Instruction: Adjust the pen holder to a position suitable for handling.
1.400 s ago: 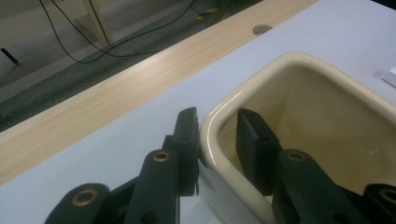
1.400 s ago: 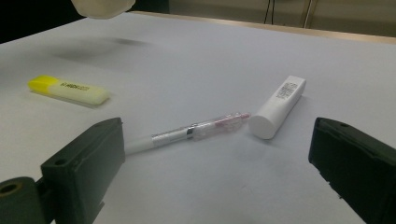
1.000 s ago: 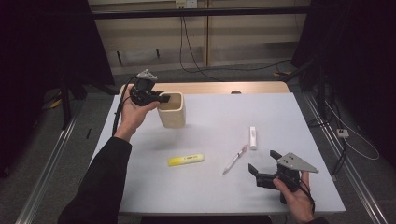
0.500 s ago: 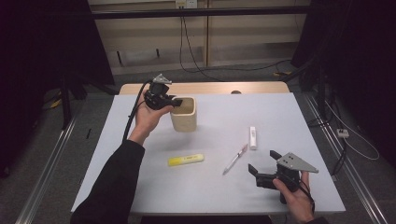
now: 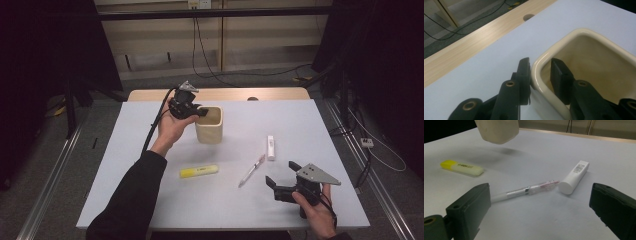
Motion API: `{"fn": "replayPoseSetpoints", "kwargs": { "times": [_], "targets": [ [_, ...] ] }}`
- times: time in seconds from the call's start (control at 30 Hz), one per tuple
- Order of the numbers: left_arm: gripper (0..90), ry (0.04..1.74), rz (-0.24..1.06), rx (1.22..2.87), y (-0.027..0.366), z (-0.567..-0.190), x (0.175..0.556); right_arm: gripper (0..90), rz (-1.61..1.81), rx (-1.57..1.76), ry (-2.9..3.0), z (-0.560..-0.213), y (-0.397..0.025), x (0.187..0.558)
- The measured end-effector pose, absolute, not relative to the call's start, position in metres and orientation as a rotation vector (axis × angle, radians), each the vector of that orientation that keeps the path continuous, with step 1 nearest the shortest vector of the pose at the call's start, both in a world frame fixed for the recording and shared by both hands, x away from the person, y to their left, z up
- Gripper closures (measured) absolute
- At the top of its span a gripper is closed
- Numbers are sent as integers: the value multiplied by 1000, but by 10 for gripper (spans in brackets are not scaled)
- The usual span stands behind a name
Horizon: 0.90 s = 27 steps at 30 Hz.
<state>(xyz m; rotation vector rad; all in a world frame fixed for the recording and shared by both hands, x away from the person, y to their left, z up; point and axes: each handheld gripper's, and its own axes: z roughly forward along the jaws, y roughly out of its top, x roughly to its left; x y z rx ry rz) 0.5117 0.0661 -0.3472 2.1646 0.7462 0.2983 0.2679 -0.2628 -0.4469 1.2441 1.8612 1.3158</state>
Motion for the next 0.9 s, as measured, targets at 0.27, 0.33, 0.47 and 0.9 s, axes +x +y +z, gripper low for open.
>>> {"fn": "replayPoseSetpoints", "kwargs": {
  "times": [0.27, 0.33, 0.47, 0.9],
  "targets": [
    [702, 746, 288, 2170, 47, -350, 512, 35, 1319, 1243, 1862, -447, -262, 268],
    [702, 742, 296, 2168, 41, -351, 512, 35, 1316, 1238, 1864, -447, -262, 268],
    [702, 739, 271, 2177, 35, -357, 511, 35, 1318, 1245, 1858, -447, -263, 268],
    [701, 765, 251, 2196, 30, -375, 510, 35, 1318, 1243, 1861, -447, -263, 268]
  ]
}}
